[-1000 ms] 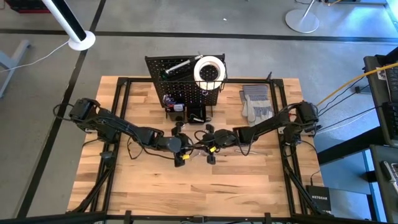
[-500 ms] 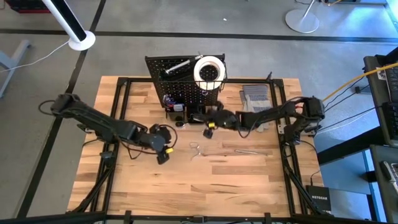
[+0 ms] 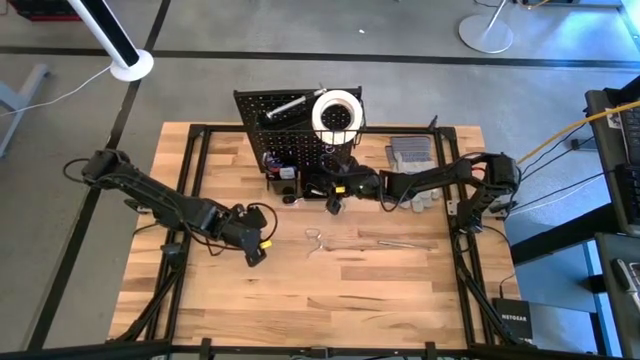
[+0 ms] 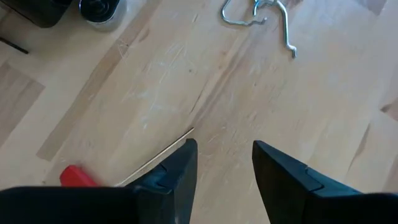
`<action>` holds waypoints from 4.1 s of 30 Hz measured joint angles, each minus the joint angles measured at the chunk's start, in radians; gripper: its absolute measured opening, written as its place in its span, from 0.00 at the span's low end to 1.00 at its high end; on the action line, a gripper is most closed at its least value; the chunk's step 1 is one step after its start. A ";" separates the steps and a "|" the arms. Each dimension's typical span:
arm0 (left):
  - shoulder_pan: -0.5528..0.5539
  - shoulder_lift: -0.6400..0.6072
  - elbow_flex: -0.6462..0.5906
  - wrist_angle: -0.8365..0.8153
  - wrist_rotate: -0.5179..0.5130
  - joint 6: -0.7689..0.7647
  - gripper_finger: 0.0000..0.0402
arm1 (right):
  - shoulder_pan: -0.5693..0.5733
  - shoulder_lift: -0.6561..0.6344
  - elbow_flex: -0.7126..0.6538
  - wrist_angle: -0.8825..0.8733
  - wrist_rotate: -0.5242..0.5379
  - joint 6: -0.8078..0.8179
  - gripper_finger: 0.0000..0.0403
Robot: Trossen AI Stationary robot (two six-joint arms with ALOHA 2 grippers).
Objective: Hang tools onto peg board
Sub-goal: Put the digital spirit level bar on the pegboard, then put the ratchet wrench into the left bin on the pegboard
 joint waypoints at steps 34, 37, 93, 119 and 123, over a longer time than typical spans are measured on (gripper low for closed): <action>0.003 0.002 -0.201 0.393 -0.117 0.097 0.36 | -0.077 0.080 -0.141 0.012 -0.138 -0.261 0.54; 0.003 0.002 -0.201 0.393 -0.122 0.096 0.36 | -0.103 0.122 -0.117 0.005 -0.171 -0.260 0.54; -0.288 0.102 -0.379 0.872 -0.562 -0.671 0.55 | 0.215 -0.064 -0.104 -0.112 -0.161 0.020 0.24; 0.002 0.561 -0.296 1.487 -0.575 -0.959 0.57 | 0.302 -0.058 -0.103 -0.010 -0.035 0.074 0.24; 0.021 0.561 -0.295 1.455 -0.550 -0.969 0.57 | 0.330 -0.058 -0.103 -0.011 -0.018 0.068 0.24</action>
